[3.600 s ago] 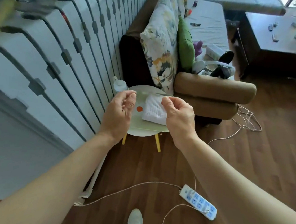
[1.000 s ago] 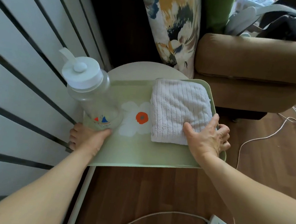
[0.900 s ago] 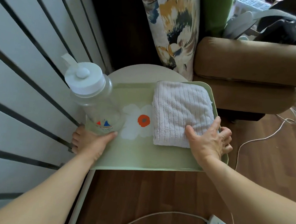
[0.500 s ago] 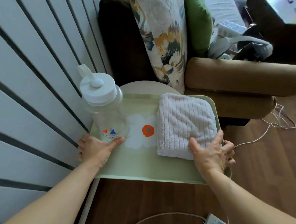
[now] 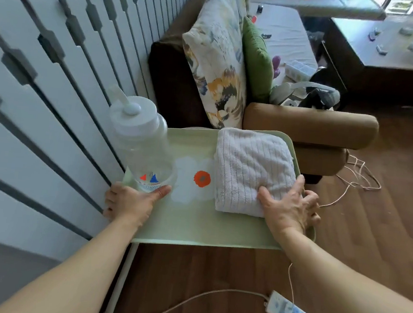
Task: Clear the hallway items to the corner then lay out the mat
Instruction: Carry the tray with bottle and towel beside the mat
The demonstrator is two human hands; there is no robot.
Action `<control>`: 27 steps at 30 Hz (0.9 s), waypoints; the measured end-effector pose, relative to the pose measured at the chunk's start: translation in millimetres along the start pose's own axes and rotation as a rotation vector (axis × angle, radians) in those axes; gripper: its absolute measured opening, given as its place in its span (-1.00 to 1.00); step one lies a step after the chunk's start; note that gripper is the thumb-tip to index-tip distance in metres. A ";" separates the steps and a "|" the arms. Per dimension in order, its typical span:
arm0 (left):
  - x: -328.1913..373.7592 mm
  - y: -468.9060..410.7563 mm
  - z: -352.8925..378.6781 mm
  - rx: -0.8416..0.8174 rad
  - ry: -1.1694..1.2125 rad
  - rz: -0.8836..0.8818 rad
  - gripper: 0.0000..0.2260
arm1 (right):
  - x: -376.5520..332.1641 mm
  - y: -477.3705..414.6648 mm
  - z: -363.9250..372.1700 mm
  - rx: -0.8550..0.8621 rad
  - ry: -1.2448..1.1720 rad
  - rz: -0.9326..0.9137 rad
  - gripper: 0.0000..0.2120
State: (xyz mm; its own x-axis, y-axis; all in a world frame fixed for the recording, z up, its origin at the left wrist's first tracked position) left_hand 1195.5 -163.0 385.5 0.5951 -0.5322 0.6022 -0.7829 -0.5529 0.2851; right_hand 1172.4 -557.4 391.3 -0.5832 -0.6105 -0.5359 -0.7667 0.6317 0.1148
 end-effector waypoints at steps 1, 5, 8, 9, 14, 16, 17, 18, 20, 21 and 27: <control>0.8 8.6 -5.9 0.007 0.000 0.004 0.10 | 0.3 4.0 -7.1 0.002 -0.006 -0.008 -0.12; -6.0 49.9 -31.0 0.052 0.009 -0.010 0.14 | 4.2 23.6 -37.1 -0.008 -0.017 -0.062 -0.11; -15.5 82.3 -46.6 0.090 0.025 -0.027 0.13 | 8.2 37.2 -58.0 -0.014 -0.024 -0.103 -0.10; -21.0 95.8 -52.2 0.105 0.037 -0.036 0.12 | 10.7 43.5 -65.7 -0.021 -0.027 -0.121 -0.10; -48.2 156.4 -79.1 0.189 0.081 -0.087 0.11 | 21.1 72.2 -93.4 -0.050 -0.033 -0.197 -0.08; -60.9 178.8 -89.6 0.213 0.091 -0.123 0.08 | 25.4 84.7 -101.6 -0.066 -0.024 -0.217 -0.08; -67.4 189.0 -94.3 0.225 0.099 -0.136 0.07 | 26.5 91.3 -105.5 -0.073 -0.023 -0.230 -0.08; -74.2 199.3 -100.1 0.239 0.108 -0.149 0.06 | 25.7 98.6 -109.4 -0.081 -0.026 -0.246 -0.08; -85.0 214.4 -108.6 0.257 0.110 -0.169 0.07 | 26.8 110.0 -114.8 -0.090 -0.026 -0.257 -0.08; -91.2 221.8 -113.7 0.267 0.107 -0.183 0.07 | 26.8 116.3 -117.2 -0.092 -0.021 -0.265 -0.08; -130.0 263.8 -153.3 0.348 0.132 -0.234 0.08 | 23.7 163.4 -126.2 -0.116 -0.033 -0.322 -0.09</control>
State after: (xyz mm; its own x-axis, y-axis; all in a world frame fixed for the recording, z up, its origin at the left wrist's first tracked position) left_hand 883.8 -141.4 496.7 0.7036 -0.2928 0.6475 -0.5085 -0.8439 0.1709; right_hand 999.4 -529.0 502.9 -0.2984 -0.7527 -0.5868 -0.9367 0.3490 0.0287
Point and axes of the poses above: each hand's wrist, its own y-axis away from the middle knuckle, its own z-axis out of the palm, x = y × z, the point moved 10 cm from there along -y, towards the middle knuckle, and after that the axes turned 2 degrees about -x, right-handed, at the moved point
